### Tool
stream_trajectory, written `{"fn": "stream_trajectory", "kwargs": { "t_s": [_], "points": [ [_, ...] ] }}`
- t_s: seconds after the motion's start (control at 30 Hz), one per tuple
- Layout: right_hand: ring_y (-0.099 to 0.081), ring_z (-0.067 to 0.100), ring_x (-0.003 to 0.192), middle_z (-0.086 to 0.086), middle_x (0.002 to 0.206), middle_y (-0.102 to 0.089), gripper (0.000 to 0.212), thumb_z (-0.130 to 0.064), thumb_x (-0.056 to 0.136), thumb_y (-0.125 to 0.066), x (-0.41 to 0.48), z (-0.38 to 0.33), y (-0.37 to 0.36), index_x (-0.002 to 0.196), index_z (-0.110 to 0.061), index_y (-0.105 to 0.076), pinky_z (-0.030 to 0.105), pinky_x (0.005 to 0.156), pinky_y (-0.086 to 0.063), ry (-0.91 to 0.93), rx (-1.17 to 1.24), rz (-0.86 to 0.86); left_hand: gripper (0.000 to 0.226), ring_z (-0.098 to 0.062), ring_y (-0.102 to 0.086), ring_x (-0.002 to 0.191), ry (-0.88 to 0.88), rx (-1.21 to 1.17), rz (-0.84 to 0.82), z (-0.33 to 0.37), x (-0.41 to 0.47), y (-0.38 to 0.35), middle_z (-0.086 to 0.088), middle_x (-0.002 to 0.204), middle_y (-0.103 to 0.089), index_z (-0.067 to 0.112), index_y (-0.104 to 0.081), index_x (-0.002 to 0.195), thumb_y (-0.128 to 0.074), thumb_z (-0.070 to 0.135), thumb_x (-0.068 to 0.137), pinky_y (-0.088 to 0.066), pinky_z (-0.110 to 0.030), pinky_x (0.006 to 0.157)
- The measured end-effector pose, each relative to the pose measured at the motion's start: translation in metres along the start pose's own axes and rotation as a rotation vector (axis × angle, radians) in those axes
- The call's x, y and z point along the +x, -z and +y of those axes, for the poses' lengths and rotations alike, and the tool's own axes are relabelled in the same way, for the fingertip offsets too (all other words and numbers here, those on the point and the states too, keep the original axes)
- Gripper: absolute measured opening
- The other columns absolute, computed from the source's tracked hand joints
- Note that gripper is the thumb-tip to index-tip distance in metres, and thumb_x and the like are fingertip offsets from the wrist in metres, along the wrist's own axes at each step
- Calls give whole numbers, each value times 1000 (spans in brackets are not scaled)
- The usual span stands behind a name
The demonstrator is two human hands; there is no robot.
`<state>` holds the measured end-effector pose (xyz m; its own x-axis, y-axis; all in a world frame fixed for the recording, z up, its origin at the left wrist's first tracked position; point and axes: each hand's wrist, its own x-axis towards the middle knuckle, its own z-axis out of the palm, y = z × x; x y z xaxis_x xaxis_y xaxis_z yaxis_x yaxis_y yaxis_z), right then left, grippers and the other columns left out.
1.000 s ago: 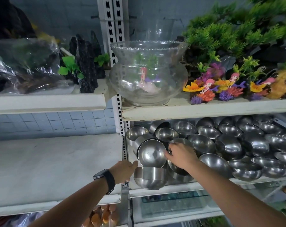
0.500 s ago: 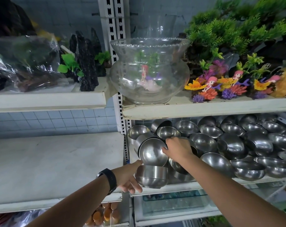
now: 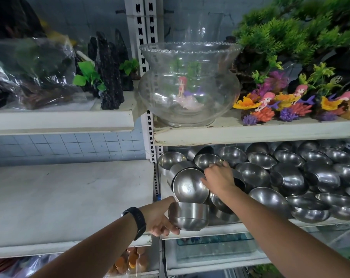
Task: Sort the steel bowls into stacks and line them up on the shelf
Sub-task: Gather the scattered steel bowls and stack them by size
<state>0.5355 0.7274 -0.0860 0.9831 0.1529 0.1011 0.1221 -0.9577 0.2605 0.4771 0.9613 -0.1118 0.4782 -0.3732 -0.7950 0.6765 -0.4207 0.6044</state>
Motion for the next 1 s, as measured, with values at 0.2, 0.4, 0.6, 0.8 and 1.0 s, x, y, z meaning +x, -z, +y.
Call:
{"fn": "stream_trajectory", "kwargs": {
  "t_s": [0.2,0.4,0.6,0.8,1.0],
  "points": [
    [-51,20,112,-2,115,-65,25,-39,96,-52,3,-4,-4,99,-27,-74,39,94,-29,-23,-51,-5,39,-20,-46,54,26,-19,-46,0,-2,2,-19,96,-69,7,-54,102,-48,38,79,-34,-19,42],
    [-48,19,113,-4,115,-62,27,-35,95,-48,4,-7,-2,100,-26,-73,39,94,-27,-34,17,29,33,-19,-48,54,10,-28,-60,-3,-11,6,-16,90,-68,8,-56,94,-47,39,84,-39,-20,47],
    [-47,20,109,-3,109,-60,31,-39,90,-49,0,-7,5,97,-21,-73,39,91,-24,-5,66,72,51,-19,-53,52,22,49,73,-7,-23,12,-18,87,-70,4,-55,111,-35,48,98,-40,-23,48],
    [-50,17,100,-6,98,-58,25,-45,86,-56,-9,2,16,71,-25,-54,36,94,-33,-9,244,82,50,-24,-59,54,-85,166,195,-18,-49,19,-21,88,-74,5,-57,107,-34,49,98,-35,-24,51],
    [-41,17,56,2,60,-47,32,-30,85,-60,-23,10,32,62,-14,-44,31,58,-35,-101,592,91,38,-36,-76,74,-269,180,358,-34,-63,34,-17,95,-76,33,-51,127,-25,51,105,-39,-27,49]
  ]
}}
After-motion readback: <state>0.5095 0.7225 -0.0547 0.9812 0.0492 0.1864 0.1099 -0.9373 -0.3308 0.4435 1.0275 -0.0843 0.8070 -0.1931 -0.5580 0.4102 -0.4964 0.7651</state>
